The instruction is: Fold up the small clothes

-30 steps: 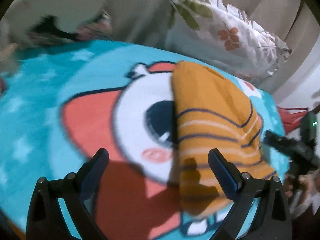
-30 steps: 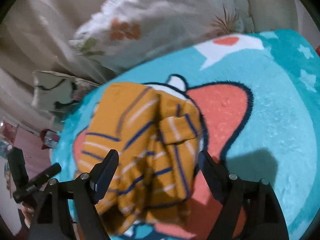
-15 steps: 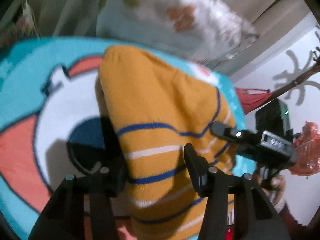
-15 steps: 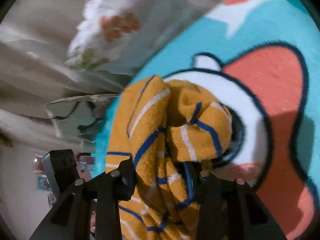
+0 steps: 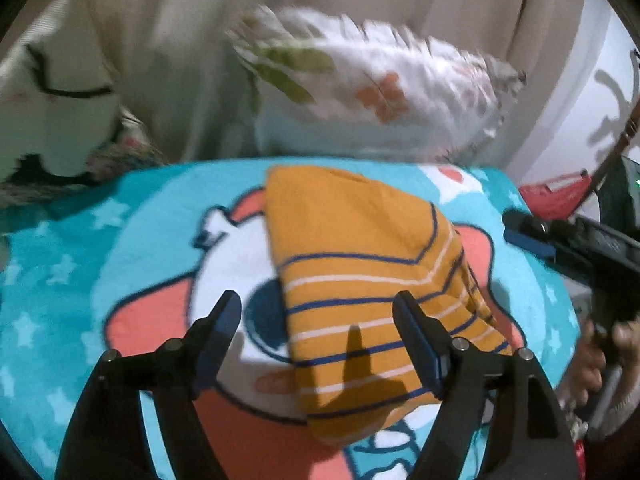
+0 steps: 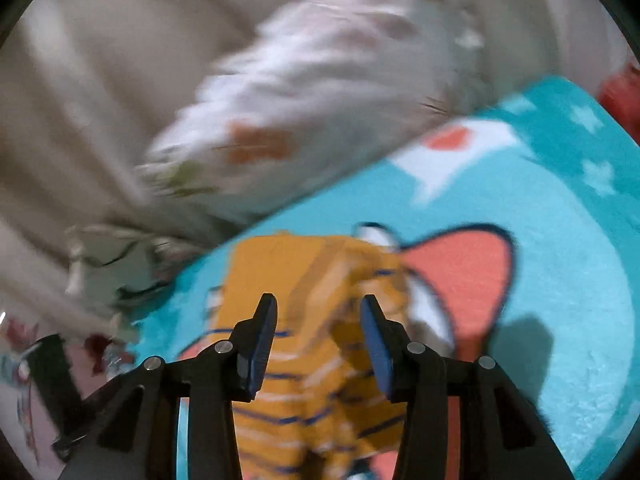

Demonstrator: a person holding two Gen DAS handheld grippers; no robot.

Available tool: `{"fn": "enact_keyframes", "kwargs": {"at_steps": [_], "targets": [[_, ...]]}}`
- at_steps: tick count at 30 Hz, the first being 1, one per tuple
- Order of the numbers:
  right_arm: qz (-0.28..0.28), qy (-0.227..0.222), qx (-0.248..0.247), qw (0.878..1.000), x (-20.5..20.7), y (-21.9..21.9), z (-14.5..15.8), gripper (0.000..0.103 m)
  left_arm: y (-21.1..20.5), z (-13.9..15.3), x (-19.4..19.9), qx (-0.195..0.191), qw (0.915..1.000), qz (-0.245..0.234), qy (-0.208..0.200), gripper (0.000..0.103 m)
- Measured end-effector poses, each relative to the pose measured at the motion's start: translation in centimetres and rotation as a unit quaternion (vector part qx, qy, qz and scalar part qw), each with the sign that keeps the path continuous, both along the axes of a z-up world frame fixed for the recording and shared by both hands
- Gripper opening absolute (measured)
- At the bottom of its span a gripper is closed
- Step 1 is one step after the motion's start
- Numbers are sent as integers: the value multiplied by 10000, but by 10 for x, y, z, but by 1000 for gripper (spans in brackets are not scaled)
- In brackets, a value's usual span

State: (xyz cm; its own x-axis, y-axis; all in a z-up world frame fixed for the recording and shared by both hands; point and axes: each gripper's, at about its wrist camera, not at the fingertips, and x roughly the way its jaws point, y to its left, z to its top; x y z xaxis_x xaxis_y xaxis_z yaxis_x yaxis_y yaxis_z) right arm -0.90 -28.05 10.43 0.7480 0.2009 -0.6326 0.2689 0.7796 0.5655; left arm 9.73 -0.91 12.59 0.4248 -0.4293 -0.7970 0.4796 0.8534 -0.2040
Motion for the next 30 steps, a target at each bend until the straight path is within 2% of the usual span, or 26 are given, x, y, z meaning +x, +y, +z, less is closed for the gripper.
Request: {"fn": "enact_keyframes", "kwargs": {"at_steps": [3,5,7,8,10,12,13,15,17,19,21,23,25,27,30], "targets": [[871,-44,420,9953,11,43,-2,49,14,17,-2,66,9988,305,-373,81],[1095,254,162,9935,15,64,-18,49,25,32,-7,106,9965,432,-705,83],[862,755,-466,9923,18,67,-37,47,40,46,-12,121,9921,621,-1082,96],[548,1126,-881,9882,18,60,-48,36,47,53,-15,76,9895,699,-1264,99],[-133,1702,-1151,9786,11,41,-56,40,61,65,-20,-60,9841,813,-1578,103],[-319,1379,-910,9857,2,36,-39,40,72,73,-20,-214,9819,863,-1670,103],[-370,1166,-1086,9865,0,41,-22,40,75,75,-19,-295,9826,832,-1633,103],[-240,842,-1224,9886,5,51,-4,44,79,80,-16,-405,9815,795,-1693,103],[21,601,-1036,9928,23,62,3,49,81,84,-15,-355,9768,877,-1921,103],[121,654,-816,9944,43,63,-8,49,81,88,-12,-284,9747,838,-2051,103],[-39,1141,-711,9909,71,51,-35,49,84,91,-11,-329,9731,785,-2141,103],[-350,1478,-588,9866,80,31,-59,47,88,94,-10,-289,9723,798,-2179,103],[-768,1422,-442,9859,77,21,-53,48,91,95,-11,-249,9721,821,-2183,103],[-867,1321,-561,9858,67,28,-36,53,94,93,-12,-272,9740,830,-2091,103],[-399,1098,-1034,9878,40,70,-7,60,94,85,-13,-151,9783,915,-1854,103]]}}
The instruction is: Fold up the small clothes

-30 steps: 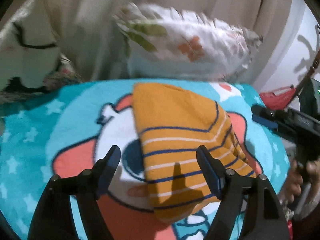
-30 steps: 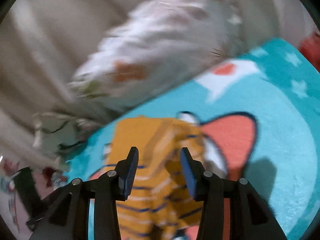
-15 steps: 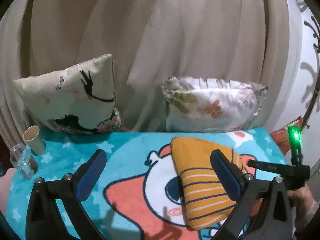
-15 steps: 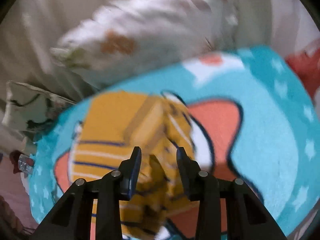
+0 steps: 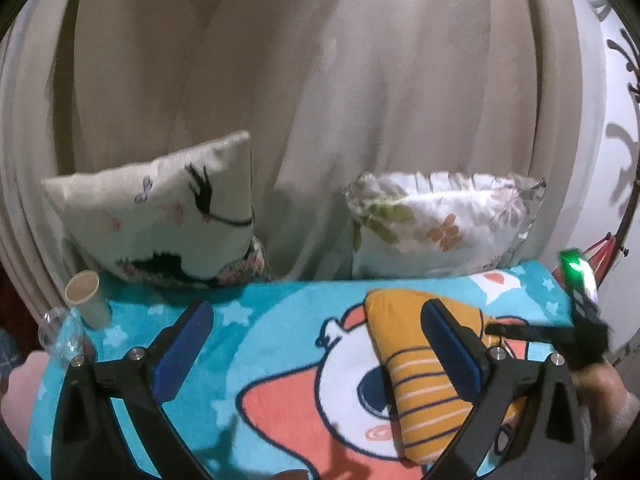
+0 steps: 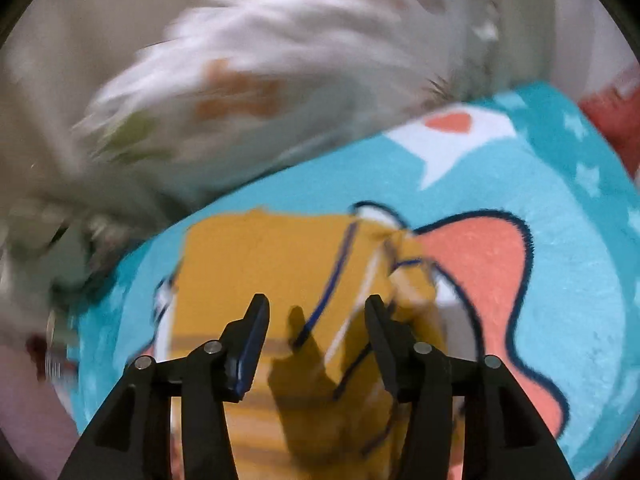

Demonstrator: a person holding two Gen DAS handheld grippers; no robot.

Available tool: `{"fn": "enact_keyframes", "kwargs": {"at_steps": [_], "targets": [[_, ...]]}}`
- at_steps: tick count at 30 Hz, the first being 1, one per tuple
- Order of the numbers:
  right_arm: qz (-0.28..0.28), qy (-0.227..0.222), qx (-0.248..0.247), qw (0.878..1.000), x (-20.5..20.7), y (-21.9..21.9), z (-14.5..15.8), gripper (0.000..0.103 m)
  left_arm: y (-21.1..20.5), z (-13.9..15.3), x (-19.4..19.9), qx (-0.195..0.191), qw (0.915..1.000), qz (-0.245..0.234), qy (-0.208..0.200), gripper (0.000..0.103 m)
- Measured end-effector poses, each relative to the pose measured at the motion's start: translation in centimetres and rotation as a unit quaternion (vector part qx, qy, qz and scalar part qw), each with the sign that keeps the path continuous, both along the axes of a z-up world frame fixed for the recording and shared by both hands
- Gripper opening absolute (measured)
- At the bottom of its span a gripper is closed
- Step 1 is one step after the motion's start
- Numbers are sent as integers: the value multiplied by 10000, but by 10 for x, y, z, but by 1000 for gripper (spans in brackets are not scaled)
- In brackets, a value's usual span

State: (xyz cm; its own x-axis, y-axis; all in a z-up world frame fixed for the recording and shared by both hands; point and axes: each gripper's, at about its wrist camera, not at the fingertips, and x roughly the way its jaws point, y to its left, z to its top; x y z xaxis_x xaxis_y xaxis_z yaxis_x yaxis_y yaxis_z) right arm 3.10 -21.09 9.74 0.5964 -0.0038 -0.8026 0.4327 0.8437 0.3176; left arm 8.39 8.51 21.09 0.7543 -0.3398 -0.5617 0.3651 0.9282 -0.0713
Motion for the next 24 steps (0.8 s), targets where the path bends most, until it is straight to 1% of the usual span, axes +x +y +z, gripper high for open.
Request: {"fn": "enact_keyframes", "kwargs": {"at_steps": [1,3,4,5,6,7,8,9,10,11,12,14,15,18,21,24], "targets": [[175,0,-123,9998,-10,12,3,60,0,-2,-2,41,10000,39,65,103],[533,178,-488,9972,-32,35,-2,60,-1,-4,-9,32,9997,123,192,103],[690,370,-705,9944,-44,43,-12,60,-1,-4,-13,34,9996,197,213,103],[799,609,-782,9919,-56,45,-28,60,-2,-2,-19,58,9994,270,211,103],[841,808,-754,9903,-65,41,-45,63,-4,1,-28,93,9992,355,164,103],[818,970,-595,9901,-77,31,-63,69,-6,4,-32,115,9990,414,123,103],[754,921,-361,9922,-85,21,-69,74,-8,8,-39,134,9987,477,74,103],[618,856,-135,9943,-94,10,-70,74,-11,12,-47,116,9985,530,24,103],[425,736,61,9964,-104,-4,-63,74,-14,14,-53,80,9985,550,15,103],[387,579,99,9975,-110,-11,-55,74,-18,16,-58,53,9984,563,28,103],[410,379,30,9984,-117,-15,-42,75,-24,17,-66,44,9983,582,55,103],[475,186,-357,9981,-127,-16,-19,75,-36,16,-78,105,9981,607,87,103],[496,118,-559,9971,-131,-13,-9,76,-44,13,-85,196,9977,644,107,103],[634,-146,-854,9942,-148,-6,16,80,-69,1,-106,526,9957,741,197,103],[696,-219,-1074,9915,-157,3,24,81,-90,-14,-128,835,9930,760,352,103],[835,-177,-1131,9899,-163,7,21,81,-103,-22,-145,867,9925,643,576,103]]}}
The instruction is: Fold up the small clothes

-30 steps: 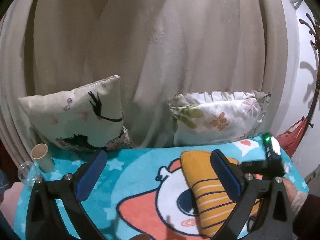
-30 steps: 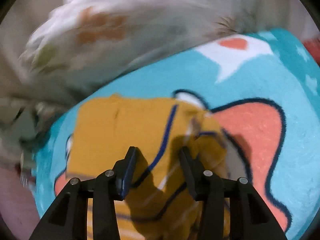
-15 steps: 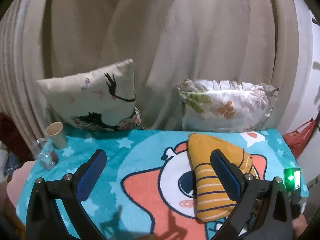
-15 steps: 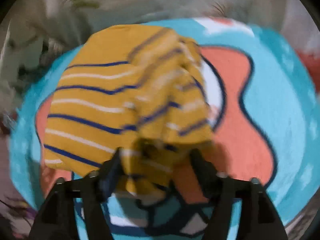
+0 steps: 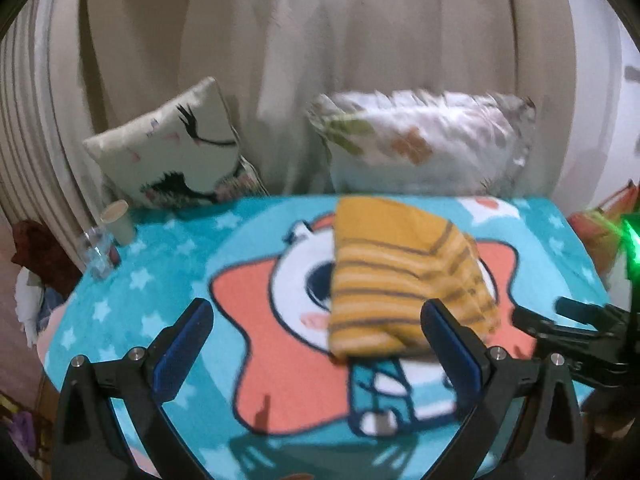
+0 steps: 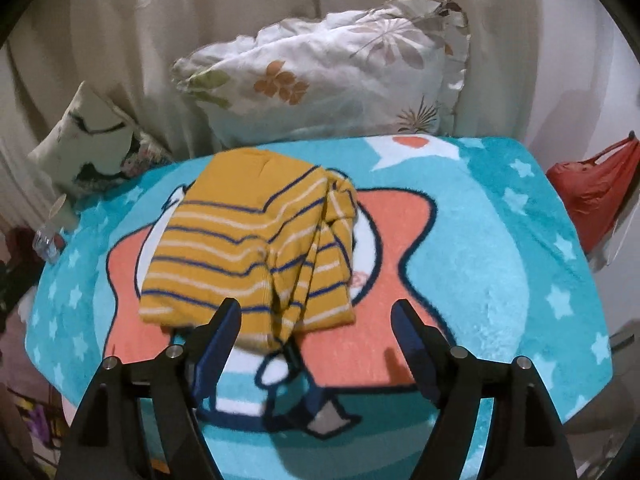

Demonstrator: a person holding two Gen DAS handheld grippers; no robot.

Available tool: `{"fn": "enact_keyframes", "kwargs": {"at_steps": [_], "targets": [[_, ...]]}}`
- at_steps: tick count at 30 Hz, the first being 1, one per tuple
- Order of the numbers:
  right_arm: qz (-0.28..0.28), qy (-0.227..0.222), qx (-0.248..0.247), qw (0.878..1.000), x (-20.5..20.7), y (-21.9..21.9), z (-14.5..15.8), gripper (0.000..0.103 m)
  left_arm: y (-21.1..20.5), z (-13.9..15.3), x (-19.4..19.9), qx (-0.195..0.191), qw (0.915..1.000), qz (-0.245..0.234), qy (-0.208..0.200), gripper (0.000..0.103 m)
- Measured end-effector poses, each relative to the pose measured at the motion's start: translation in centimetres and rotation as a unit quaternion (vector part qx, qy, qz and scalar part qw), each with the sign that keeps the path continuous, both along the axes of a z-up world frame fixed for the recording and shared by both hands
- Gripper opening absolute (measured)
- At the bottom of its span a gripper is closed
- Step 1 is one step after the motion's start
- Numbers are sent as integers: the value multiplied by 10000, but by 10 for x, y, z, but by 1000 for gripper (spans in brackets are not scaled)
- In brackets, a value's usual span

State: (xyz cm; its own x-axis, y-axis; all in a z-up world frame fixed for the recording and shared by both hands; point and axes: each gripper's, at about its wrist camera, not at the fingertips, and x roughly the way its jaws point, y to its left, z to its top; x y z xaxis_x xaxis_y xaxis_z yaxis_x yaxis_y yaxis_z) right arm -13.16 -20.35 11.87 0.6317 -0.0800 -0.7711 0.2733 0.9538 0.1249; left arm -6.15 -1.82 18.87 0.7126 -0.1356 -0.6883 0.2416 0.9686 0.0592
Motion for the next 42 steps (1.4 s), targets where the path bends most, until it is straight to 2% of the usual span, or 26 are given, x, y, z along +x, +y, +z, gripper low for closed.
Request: {"fn": "enact_keyframes", "kwargs": {"at_steps": [7,17,33,42], "targets": [[221,148,92,9996,-12,6,-20,81,-11,3,-18,48,9999,97,-41,103],[528,115,-128,9985,-13,12,-24,84,-23,0,-22,27,9999,81,115,103],[318,209,-146,9992,-9,-7,-32,84,-41,-22,-3,-190,9970,-127,736,103],[366,279,-209,9987,-2,-5,-35,84,-38,-29,5,-216,9957,-66,899,103]]}}
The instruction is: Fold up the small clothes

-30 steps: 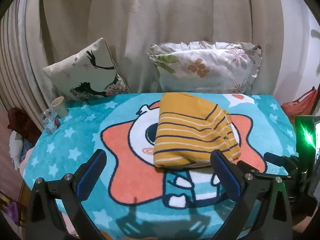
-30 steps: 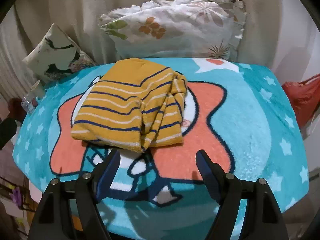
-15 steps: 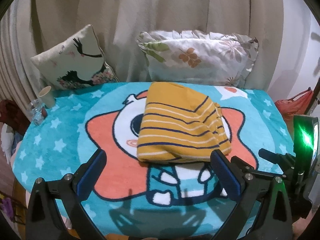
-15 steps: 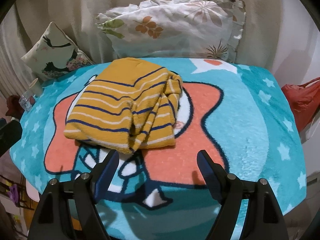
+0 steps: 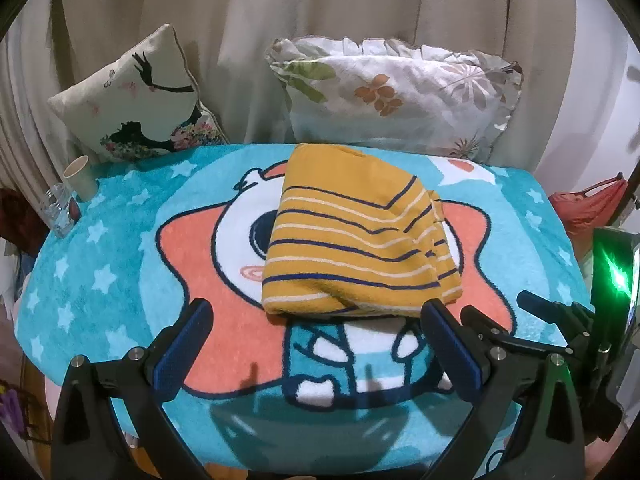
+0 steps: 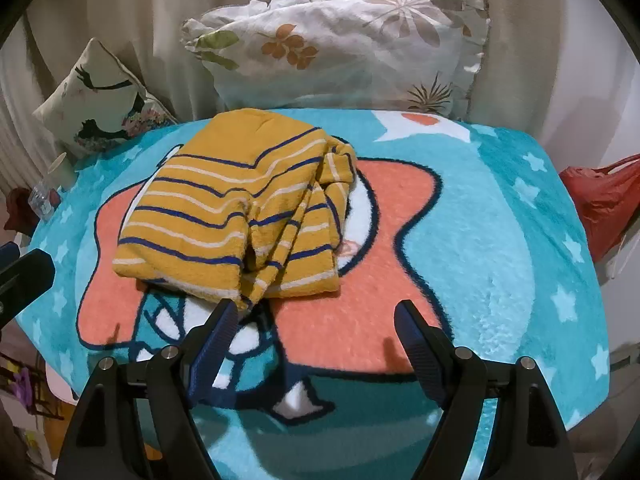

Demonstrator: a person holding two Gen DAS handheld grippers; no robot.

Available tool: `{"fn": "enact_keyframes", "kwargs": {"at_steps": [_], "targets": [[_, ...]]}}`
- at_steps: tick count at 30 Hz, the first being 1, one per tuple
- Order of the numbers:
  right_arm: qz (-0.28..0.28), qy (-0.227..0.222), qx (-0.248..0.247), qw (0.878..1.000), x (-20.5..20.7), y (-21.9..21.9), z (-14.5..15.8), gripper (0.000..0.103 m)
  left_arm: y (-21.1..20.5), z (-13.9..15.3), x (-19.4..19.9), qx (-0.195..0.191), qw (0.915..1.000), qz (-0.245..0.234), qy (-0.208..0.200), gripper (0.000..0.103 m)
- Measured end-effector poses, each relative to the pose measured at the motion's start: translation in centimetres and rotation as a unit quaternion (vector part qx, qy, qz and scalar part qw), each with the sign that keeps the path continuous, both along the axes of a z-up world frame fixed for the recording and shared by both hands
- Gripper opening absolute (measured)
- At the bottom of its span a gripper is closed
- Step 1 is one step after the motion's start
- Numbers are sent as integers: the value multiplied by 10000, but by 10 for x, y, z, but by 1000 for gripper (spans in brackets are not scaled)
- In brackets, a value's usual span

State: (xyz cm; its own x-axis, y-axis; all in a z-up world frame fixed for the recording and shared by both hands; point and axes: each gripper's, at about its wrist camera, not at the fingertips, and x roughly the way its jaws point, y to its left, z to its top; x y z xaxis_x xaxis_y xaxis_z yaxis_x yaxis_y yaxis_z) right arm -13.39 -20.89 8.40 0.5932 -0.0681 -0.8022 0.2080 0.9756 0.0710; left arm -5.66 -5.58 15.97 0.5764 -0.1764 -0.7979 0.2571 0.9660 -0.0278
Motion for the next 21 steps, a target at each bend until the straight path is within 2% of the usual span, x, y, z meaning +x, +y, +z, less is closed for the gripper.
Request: {"fn": "enact_keyframes", "kwargs": {"at_steps": [21], "targets": [[79,30,-105,9999,4,12,-2,85,3,-6,3,386,9991,169,48,103]]}}
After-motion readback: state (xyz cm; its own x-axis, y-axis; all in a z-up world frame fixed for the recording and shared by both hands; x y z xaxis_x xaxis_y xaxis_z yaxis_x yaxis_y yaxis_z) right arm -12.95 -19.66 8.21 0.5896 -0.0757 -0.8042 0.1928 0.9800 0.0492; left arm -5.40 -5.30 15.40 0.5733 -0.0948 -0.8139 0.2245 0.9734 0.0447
